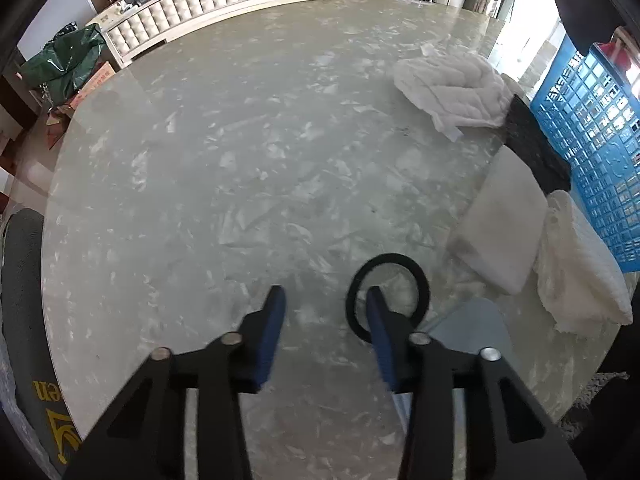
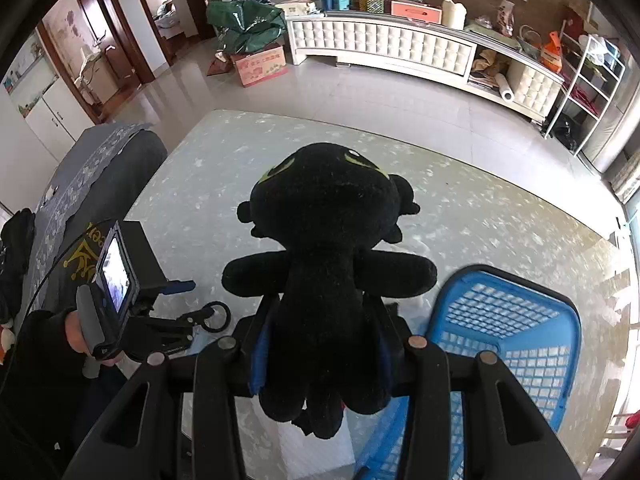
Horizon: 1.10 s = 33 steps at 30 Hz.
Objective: Organize soft objects
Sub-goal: 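Carry the plush toy over the basket while the left gripper grasps the black hair tie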
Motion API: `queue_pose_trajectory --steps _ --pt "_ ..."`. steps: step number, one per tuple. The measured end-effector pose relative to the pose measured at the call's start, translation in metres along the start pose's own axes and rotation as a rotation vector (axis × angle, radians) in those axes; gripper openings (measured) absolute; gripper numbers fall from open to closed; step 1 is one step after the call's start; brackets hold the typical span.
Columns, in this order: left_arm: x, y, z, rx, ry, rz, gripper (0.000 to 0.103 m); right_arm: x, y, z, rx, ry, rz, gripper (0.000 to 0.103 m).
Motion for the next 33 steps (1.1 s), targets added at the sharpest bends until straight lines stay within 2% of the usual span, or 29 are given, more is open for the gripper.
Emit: queue_pose_trajectory --steps 1,3,6,13,21,27,33 --pt "-0.001 -0.001 -0.002 -0.002 0.002 0.002 0.028 -0.002 -0.002 -0.001 -0.003 0.003 -0.002 0.041" --pt "-0.002 -0.003 -0.007 -0.008 0.009 0.003 0.011 -0.004 -0.004 -0.002 -0.006 0.013 -0.006 0.041" --pt "-0.004 -0.005 -0.014 -0.016 0.013 0.008 0.004 -0.006 -0.01 -0.004 -0.009 0.03 -0.018 0.041" --pt "-0.011 -0.011 -0.021 -0.013 0.002 0.019 0.004 -0.007 -0.039 -0.008 -0.021 0.037 -0.063 0.041" --pt "-0.014 -0.041 -0.012 -0.031 -0.034 -0.029 0.004 -0.018 -0.069 -0.017 -0.052 0.043 -0.088 0.041" --pt "-0.016 -0.065 -0.015 -0.029 -0.028 -0.051 0.004 -0.037 -0.083 -0.033 -0.122 0.037 -0.058 0.041" --pt "-0.013 -0.091 -0.029 -0.054 -0.006 -0.092 0.004 -0.063 -0.066 -0.054 -0.159 0.049 0.019 0.041"
Point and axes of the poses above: each gripper's, at about its wrist camera, not at the fingertips, and y roughly the way its jaws point, z to its left, x to its top, the point moved 8 cm from there along y, roughly the way its jaws point, and after that the axes turned 8 degrees about x, right-handed, at the moved point
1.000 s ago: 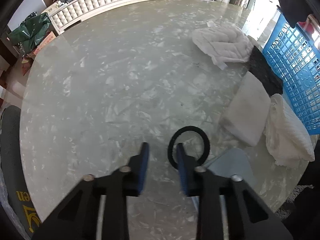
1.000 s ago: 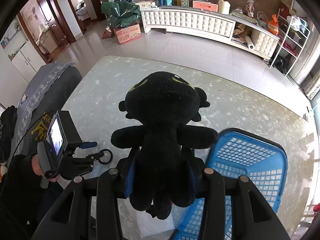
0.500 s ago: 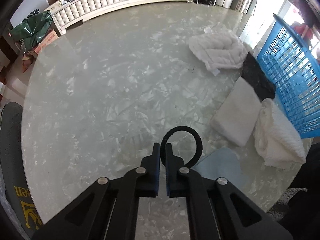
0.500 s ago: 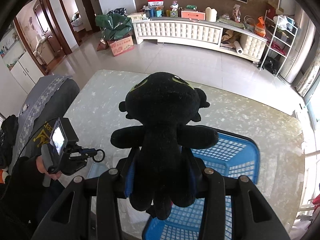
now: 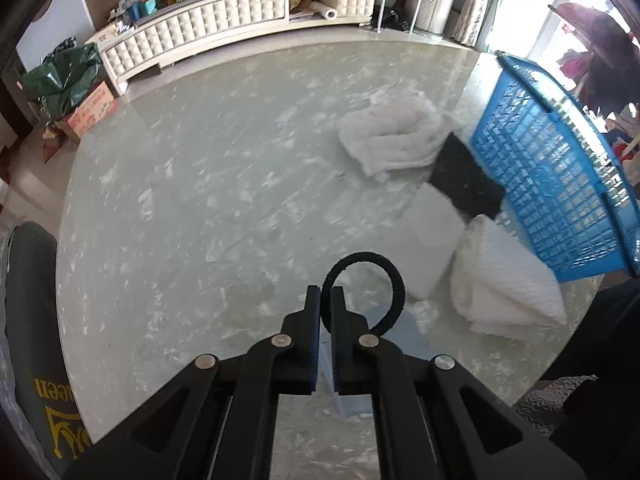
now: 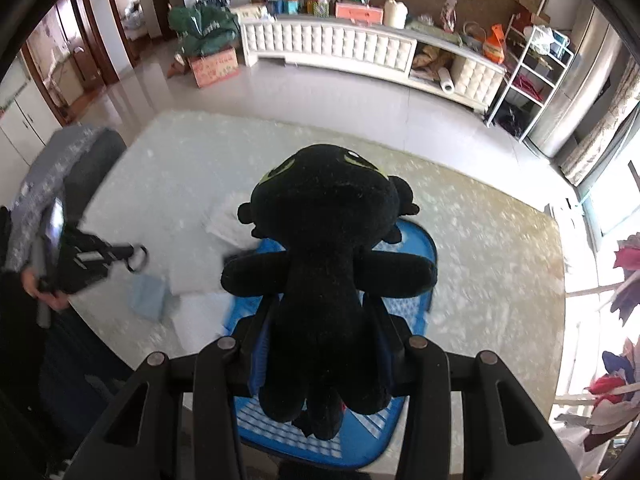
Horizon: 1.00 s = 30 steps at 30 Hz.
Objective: Organize soft objects
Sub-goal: 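Carry the plush toy over the basket while the left gripper grasps the black hair tie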
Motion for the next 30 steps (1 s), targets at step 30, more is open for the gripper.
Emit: queue_pose_trajectory --steps 30 --pt "0.02 -0.036 -0.034 -0.03 0.055 -0.069 0.004 -0.08 0.174 0.047 -0.047 0.012 0.275 0.042"
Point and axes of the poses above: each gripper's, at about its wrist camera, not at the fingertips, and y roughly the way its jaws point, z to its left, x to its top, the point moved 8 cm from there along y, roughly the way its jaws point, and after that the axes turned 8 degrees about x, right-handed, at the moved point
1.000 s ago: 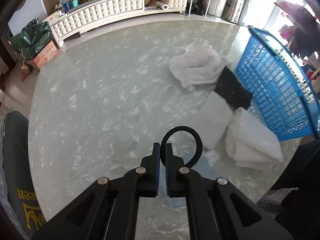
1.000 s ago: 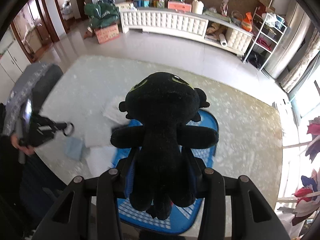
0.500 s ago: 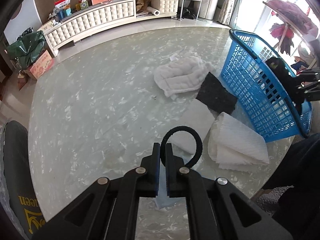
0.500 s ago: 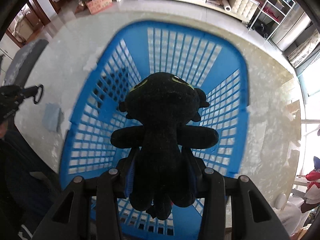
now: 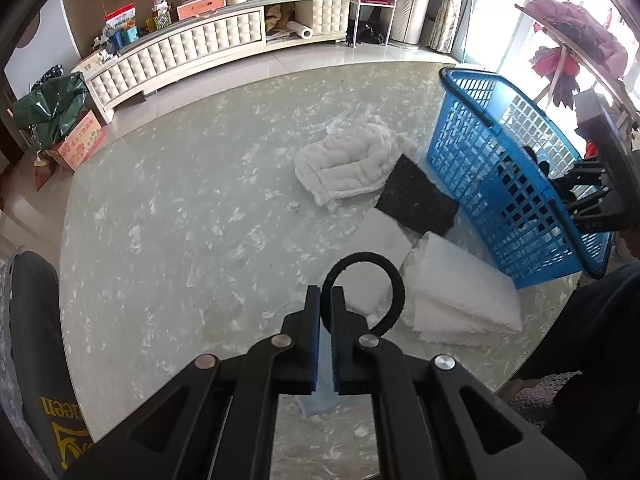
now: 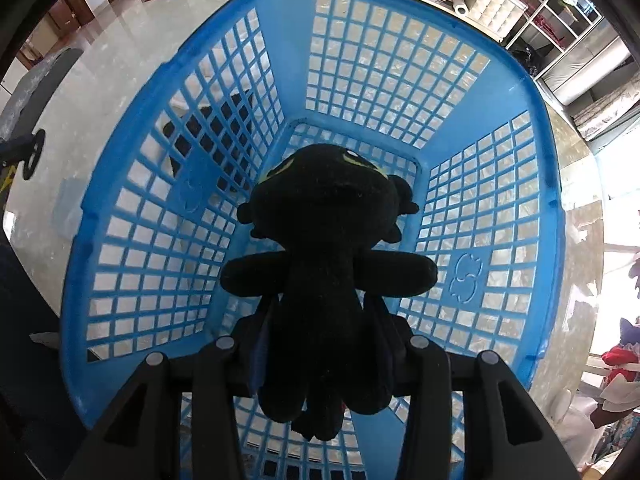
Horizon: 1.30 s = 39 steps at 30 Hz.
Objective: Organize soft objects
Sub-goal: 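Carry the plush toy over the basket while the left gripper grasps the black hair tie, then open the right gripper to drop the plush toy into the basket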
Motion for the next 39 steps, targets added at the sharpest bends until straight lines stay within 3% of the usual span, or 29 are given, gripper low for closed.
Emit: queue_pose_trajectory --steps 14,17,19,24,30,39 --pt "0.026 -0.033 -0.035 -0.019 0.033 -0.076 0.004 -0.031 0.017 0.011 -0.024 -0.011 -0.047 0.046" --pt "0.033 -0.037 -0.046 -0.021 0.05 -0.087 0.004 -0.032 0.013 0.006 -0.04 -0.023 -0.07 0.051" --pt "0.037 -0.039 -0.053 -0.029 0.064 -0.097 0.004 -0.035 0.004 0.014 -0.061 -0.035 -0.094 0.071" --pt "0.046 -0.04 -0.075 -0.034 0.103 -0.109 0.004 -0.039 -0.018 0.019 -0.093 -0.046 -0.173 0.089" --pt "0.057 -0.046 -0.105 -0.046 0.162 -0.136 0.004 -0.042 -0.043 0.006 -0.122 -0.032 -0.269 0.1" --pt "0.069 -0.051 -0.146 -0.076 0.24 -0.139 0.004 -0.066 -0.073 -0.015 -0.15 0.044 -0.375 0.101"
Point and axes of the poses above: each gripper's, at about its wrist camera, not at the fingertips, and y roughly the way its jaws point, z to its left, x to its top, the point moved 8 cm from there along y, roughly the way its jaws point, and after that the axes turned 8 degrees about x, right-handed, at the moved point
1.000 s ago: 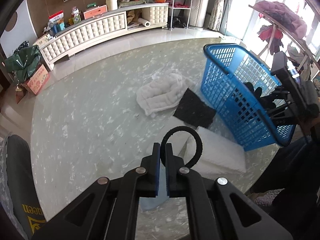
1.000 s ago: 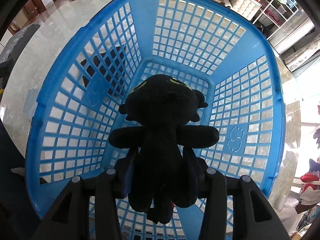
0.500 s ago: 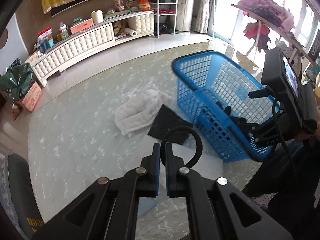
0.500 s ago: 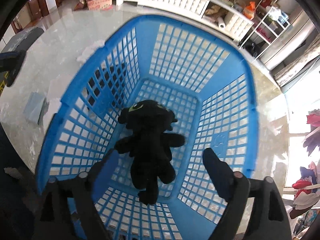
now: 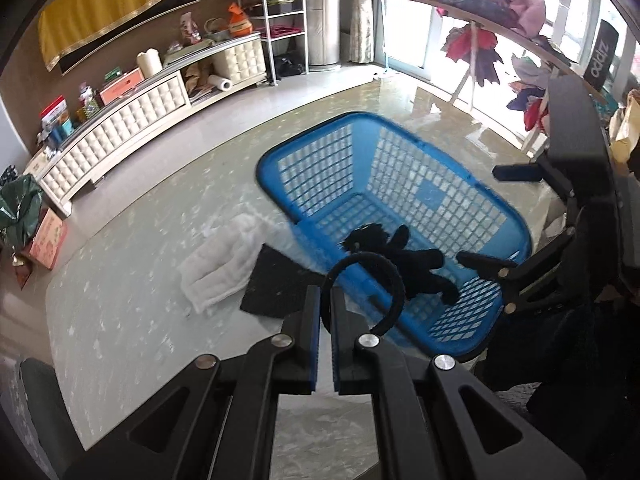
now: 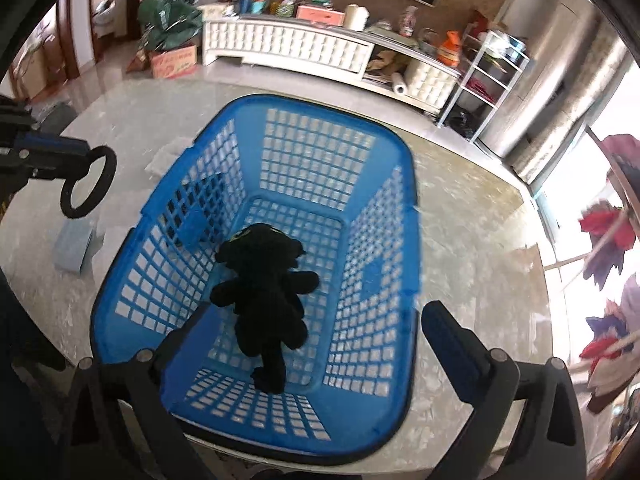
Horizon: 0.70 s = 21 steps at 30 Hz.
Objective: Organize soft objects
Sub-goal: 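Open the right gripper to drop the plush toy into the basket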
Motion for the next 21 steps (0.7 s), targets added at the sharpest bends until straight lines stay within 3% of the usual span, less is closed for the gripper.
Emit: queue_pose_trajectory --steps 9,21 --pt "0.021 -0.003 -0.035 -0.005 0.069 0.006 0.004 -0.018 0.0 -0.019 0.005 0.067 0.01 0.101" --pt "0.023 0.035 -0.075 -0.01 0.177 0.087 0.004 -0.034 -0.009 -0.056 0.055 0.178 -0.009 0.101"
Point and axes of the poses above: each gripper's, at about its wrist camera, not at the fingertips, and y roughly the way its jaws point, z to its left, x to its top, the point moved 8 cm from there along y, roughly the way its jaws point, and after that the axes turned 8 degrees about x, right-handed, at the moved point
